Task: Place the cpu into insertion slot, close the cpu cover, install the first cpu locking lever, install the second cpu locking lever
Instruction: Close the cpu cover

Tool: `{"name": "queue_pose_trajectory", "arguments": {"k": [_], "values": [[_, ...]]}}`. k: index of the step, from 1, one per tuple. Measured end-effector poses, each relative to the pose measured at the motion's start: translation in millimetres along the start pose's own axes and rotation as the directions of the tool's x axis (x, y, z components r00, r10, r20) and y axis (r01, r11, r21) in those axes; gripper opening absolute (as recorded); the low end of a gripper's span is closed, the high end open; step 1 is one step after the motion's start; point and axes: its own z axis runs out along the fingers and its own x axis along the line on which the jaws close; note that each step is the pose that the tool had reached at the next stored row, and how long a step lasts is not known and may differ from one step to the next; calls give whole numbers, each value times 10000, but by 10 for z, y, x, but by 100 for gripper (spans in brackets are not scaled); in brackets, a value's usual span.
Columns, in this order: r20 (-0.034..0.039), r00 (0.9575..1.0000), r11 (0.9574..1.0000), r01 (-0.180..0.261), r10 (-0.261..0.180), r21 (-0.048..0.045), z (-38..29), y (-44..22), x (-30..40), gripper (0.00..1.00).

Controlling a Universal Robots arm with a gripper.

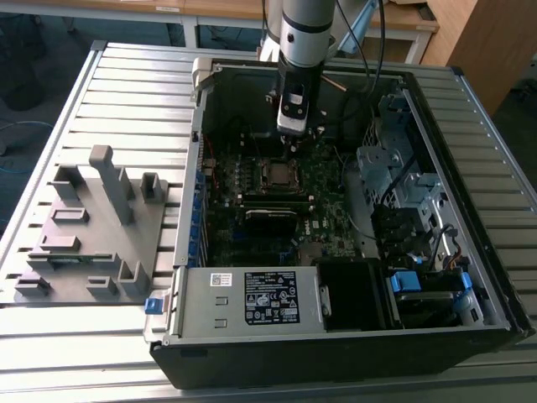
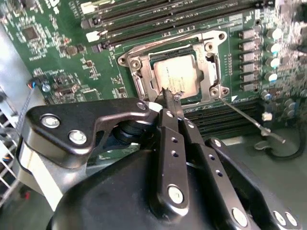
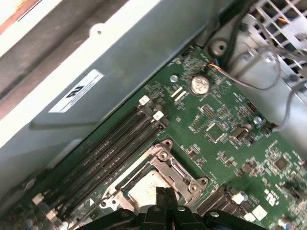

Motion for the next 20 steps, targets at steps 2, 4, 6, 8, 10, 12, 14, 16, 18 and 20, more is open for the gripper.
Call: {"name": "queue_pose_trajectory", "arguments": {"k": [2,4,6,8,10,12,14,16,18,20], "values": [[-8,9994,9994,336,-336,-9,4,0,0,10],[-17,9976,9976,686,-686,-17,7,0,0,10],[-25,9948,9948,1020,-1020,-25,10,0,0,10],[-33,9908,9908,1353,-1354,-35,13,0,0,10],[-41,9855,9855,1697,-1697,-45,16,0,0,10],[-48,9792,9793,2026,-2026,-54,19,0,0,10],[-56,9720,9720,2348,-2348,-66,23,0,0,10],[-63,9633,9633,2684,-2684,-78,26,0,0,10],[-70,9538,9538,3002,-3003,-89,30,0,0,10],[-77,9437,9437,3307,-3308,-102,33,-1,0,10]]}}
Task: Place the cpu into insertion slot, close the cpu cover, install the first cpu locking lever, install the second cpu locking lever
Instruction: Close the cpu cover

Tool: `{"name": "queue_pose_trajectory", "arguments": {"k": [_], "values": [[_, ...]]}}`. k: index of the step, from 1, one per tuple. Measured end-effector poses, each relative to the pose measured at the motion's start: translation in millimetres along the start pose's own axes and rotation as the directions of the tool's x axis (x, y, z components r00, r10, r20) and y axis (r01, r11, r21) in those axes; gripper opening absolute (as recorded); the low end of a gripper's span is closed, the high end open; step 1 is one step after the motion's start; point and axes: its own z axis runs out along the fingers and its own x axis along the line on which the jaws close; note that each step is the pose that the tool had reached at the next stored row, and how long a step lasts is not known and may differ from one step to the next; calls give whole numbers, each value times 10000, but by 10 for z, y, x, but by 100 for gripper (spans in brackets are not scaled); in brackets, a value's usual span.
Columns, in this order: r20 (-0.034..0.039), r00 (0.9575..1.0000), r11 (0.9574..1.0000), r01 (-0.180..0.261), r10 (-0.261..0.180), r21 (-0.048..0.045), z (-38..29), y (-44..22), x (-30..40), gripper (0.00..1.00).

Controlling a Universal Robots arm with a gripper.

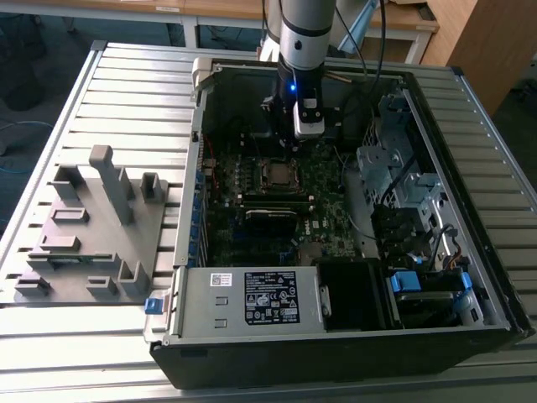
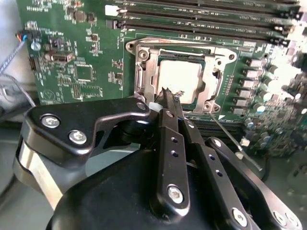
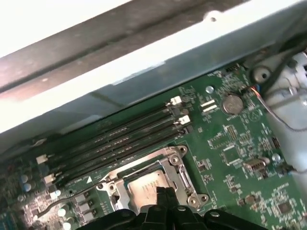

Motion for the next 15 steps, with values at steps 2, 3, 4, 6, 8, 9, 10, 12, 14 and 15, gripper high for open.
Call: {"name": "queue_pose_trajectory", "arguments": {"k": [2,3,4,6,8,9,10,12,14,15], "values": [[-10,9995,9995,321,-321,-13,3,0,0,10],[-15,9988,9988,484,-484,-19,5,0,0,10],[-21,9978,9978,658,-658,-25,7,0,0,10],[-30,9952,9952,980,-980,-38,10,0,0,10],[-39,9916,9916,1294,-1294,-52,13,0,0,10],[-44,9894,9894,1451,-1451,-59,14,0,0,10],[-48,9868,9868,1615,-1616,-67,16,0,0,10],[-57,9812,9812,1930,-1931,-81,20,0,0,10],[-64,9742,9742,2256,-2256,-91,24,0,0,10],[-67,9702,9702,2422,-2423,-94,26,0,0,10]]}}
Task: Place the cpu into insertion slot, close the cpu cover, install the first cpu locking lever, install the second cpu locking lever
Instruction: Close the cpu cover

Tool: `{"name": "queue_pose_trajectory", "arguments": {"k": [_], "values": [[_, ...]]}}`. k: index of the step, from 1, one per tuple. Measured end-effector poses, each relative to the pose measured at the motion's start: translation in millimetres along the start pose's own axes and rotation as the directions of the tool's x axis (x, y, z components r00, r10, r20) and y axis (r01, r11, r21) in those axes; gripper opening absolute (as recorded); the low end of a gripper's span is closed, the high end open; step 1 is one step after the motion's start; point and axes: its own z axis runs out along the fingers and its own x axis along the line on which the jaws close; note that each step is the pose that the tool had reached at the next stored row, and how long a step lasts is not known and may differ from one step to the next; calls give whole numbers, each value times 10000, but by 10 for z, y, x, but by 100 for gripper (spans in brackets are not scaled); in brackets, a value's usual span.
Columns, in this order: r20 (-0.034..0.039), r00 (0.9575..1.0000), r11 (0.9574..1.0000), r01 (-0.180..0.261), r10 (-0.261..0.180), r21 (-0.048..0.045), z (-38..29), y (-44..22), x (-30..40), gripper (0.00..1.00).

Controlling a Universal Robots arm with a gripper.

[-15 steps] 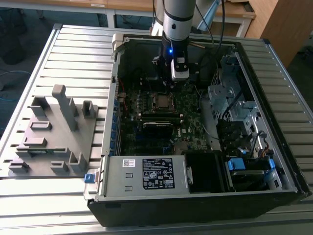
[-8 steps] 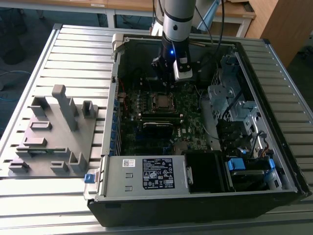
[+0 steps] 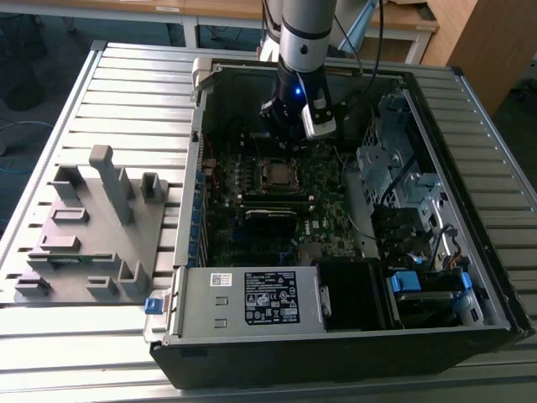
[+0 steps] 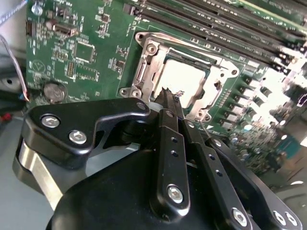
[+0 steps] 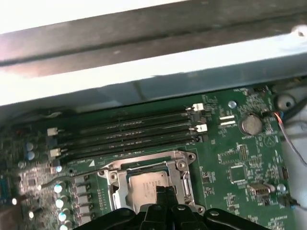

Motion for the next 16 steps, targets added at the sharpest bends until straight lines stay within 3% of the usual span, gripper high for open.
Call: {"name": "queue_pose_trajectory", "arguments": {"k": [5,10,11,16], "values": [[-21,9966,9966,825,-825,-5,13,0,0,10],[-45,9853,9854,1705,-1705,-8,26,-1,0,10],[-48,9834,9834,1817,-1817,-7,26,-1,0,10],[-16,9830,9830,1835,-1835,-4,35,-2,10,10]]}}
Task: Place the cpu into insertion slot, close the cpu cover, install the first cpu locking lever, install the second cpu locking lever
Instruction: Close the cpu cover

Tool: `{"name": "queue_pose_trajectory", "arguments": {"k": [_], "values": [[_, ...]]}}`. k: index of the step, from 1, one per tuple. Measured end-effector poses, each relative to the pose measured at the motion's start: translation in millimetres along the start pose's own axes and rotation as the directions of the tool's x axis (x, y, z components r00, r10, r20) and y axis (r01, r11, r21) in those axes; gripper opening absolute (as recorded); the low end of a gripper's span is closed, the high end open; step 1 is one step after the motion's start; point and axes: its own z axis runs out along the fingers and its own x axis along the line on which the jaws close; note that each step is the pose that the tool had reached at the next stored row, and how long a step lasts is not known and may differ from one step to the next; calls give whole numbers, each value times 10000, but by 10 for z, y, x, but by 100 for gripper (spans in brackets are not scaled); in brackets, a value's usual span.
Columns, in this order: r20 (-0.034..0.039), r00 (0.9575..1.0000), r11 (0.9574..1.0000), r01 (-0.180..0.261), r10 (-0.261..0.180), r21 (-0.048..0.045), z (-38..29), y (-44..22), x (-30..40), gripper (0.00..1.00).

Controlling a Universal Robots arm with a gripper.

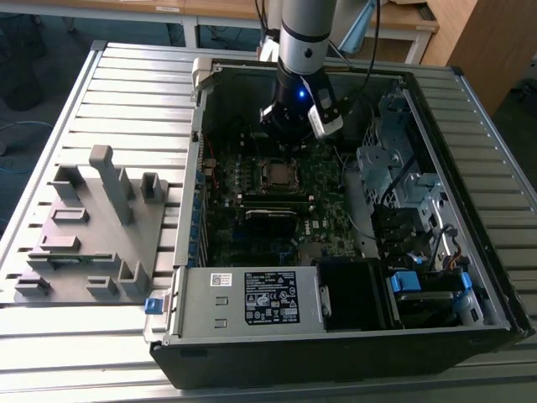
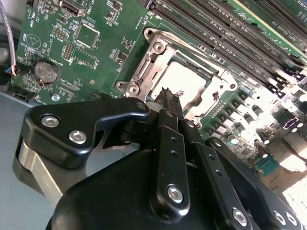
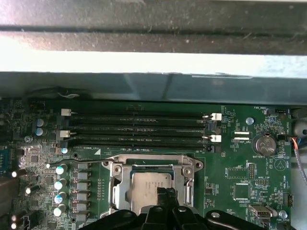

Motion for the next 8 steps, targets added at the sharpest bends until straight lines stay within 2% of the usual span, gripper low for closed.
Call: {"name": "queue_pose_trajectory", "arguments": {"k": [3,8], "values": [[55,10000,10000,1,-1,4,15,-1,21,10],[75,10000,10000,1,-1,7,30,0,54,10]]}}
